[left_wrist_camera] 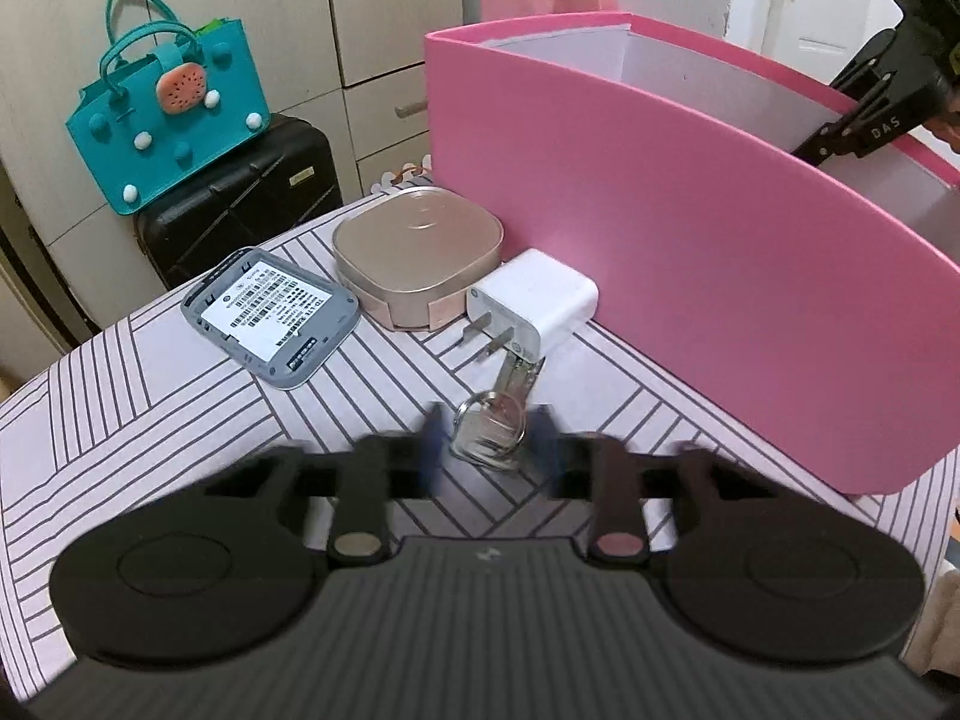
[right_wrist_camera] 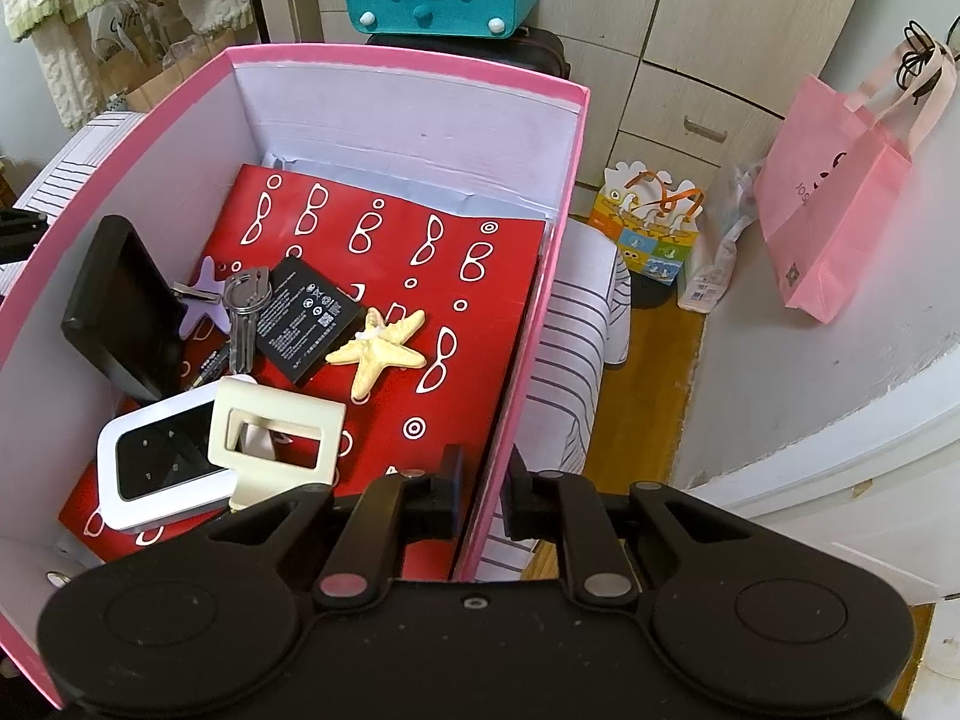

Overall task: Organize rigid objects
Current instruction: 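Grasp the remaining silver key with the left tool, then carry the silver key into the pink box and release it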

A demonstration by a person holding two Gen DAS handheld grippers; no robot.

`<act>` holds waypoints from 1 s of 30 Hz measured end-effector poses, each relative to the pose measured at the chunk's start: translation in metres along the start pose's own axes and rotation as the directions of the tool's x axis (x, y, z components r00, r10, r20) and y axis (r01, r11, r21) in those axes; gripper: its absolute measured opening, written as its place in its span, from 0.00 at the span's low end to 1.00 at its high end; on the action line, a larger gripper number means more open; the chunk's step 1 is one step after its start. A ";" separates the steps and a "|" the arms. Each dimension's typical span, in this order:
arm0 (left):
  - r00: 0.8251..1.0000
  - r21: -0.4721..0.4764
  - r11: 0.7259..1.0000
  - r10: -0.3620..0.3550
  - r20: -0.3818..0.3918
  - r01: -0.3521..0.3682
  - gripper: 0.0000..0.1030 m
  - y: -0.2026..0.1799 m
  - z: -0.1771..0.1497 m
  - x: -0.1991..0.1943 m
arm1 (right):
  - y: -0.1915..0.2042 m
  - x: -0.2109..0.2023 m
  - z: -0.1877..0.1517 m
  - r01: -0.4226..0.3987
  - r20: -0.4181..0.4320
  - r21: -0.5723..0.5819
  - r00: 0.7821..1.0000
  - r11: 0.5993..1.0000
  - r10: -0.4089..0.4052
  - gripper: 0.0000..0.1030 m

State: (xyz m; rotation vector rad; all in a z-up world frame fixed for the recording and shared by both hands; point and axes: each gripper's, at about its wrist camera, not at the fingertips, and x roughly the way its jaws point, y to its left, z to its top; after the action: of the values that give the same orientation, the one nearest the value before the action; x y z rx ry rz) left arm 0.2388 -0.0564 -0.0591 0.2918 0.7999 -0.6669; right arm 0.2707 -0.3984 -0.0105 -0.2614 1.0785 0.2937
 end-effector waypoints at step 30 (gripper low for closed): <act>0.990 -0.075 0.997 0.014 0.144 -0.003 0.01 0.013 0.010 -0.079 | 0.003 0.000 0.000 0.010 0.003 -0.013 1.000 1.000 -0.010 0.18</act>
State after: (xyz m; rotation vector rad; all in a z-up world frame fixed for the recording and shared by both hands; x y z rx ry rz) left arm 0.2132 -0.0165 0.0064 0.1774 0.6831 -0.6410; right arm 0.2696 -0.3956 -0.0109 -0.2781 1.0721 0.2922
